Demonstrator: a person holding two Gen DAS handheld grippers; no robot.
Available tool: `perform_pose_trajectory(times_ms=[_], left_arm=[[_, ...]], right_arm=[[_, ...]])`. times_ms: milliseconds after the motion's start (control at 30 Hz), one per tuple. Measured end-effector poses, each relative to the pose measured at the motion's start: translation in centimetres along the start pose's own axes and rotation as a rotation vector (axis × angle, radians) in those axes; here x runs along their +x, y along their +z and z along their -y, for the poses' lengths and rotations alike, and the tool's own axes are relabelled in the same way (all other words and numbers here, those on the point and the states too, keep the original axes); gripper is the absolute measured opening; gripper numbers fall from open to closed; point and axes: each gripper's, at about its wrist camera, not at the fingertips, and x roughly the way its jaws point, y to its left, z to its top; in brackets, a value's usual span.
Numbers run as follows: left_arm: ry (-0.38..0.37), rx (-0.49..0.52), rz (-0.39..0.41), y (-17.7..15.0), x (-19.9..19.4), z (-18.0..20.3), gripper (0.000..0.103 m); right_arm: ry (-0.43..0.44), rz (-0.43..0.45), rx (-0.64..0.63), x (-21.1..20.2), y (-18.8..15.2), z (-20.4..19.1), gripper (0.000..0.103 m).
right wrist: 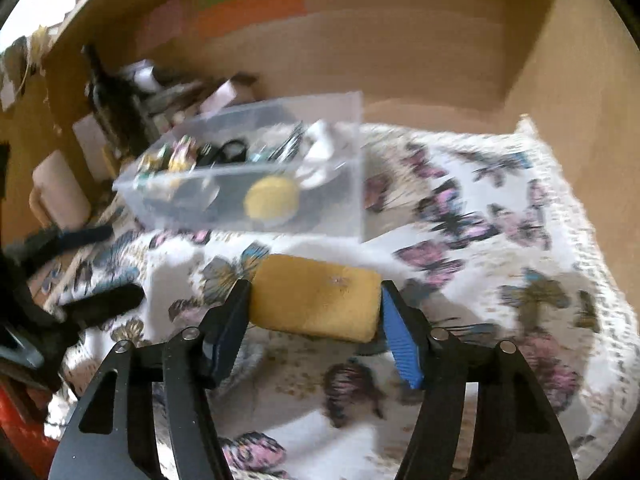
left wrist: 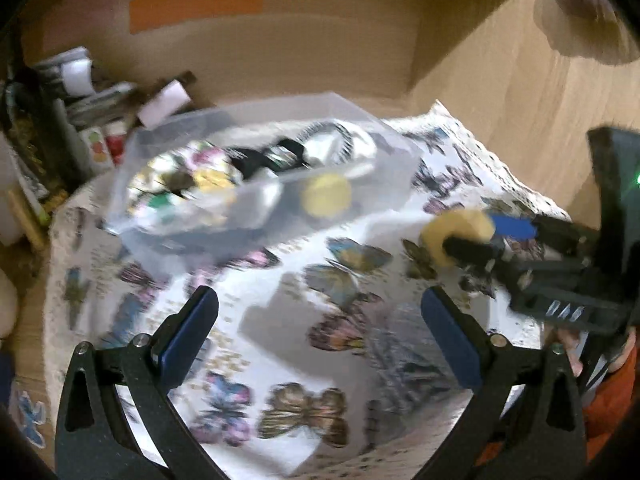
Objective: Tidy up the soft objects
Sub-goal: 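Grasp the yellow sponge with the right tool while the left grasps the grey knitted sock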
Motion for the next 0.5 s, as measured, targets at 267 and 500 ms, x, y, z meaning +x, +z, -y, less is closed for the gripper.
perform_pose_trajectory(times_ms=[267,500], left_arm=[[-0.077,0.016,-0.119,-1.5,3.2,2.9,0.103],[-0.111,0.071,-0.119,-2.1,3.7,3.6,0.061]], right_arm=[[-0.069,0.09,0.058,-3.9,-0.2,2.6,0.06],[-0.06,0.106,0.082,-4.4,-0.5,2.9,0.06]])
